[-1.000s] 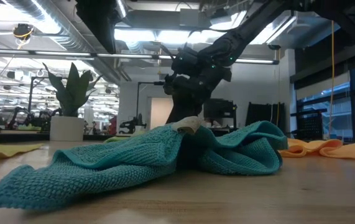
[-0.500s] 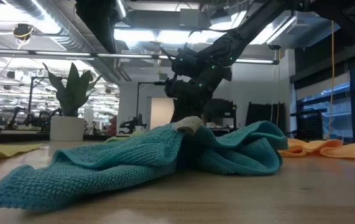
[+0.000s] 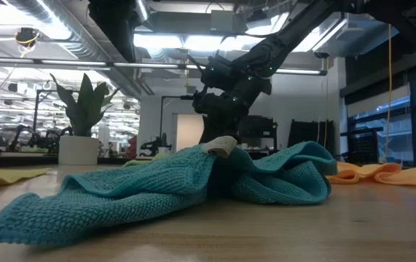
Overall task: Roll microfiber towels into tight, uniform cylinder then place into a basket
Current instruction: Roll the green microfiber towel
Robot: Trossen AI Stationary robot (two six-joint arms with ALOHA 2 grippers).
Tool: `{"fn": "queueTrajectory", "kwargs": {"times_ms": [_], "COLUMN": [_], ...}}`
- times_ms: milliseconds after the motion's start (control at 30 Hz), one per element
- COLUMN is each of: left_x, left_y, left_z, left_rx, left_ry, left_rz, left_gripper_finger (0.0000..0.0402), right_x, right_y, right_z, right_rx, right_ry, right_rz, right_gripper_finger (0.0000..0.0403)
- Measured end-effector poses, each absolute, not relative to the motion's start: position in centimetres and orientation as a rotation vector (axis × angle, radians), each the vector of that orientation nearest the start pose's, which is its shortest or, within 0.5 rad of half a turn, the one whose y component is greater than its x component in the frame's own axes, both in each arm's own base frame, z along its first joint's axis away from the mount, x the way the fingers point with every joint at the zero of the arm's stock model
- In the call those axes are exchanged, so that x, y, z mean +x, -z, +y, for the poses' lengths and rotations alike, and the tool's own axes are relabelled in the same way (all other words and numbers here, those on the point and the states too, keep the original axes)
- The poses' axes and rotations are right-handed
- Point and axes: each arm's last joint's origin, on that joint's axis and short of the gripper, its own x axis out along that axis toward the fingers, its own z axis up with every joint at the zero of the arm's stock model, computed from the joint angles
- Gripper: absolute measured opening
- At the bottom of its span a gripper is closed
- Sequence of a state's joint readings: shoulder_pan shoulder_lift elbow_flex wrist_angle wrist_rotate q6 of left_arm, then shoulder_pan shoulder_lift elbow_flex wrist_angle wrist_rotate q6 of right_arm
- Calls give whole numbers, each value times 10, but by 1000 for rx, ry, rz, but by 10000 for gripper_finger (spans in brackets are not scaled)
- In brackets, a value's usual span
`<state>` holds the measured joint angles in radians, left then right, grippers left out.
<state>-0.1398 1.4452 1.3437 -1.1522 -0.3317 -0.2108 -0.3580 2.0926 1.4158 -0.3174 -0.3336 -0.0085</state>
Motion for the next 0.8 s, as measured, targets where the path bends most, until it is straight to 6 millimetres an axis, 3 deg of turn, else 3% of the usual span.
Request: {"fn": "queueTrajectory", "kwargs": {"times_ms": [267, 600, 800], "left_x": [265, 265, 265], "left_y": [-310, -310, -310], "left_z": [-28, -28, -28], "left_rx": [110, 110, 75], "left_ry": [-292, -293, -316], "left_rz": [1192, 1192, 1186], "left_gripper_finger": [78, 78, 78], "right_x": [407, 407, 409], "right_y": [-145, -145, -168], "right_z": [-141, -141, -150], "right_rx": [260, 236, 280], "right_ry": [-21, -35, -14], "right_rz": [948, 949, 1001], "right_gripper_finger": [95, 168, 190]}}
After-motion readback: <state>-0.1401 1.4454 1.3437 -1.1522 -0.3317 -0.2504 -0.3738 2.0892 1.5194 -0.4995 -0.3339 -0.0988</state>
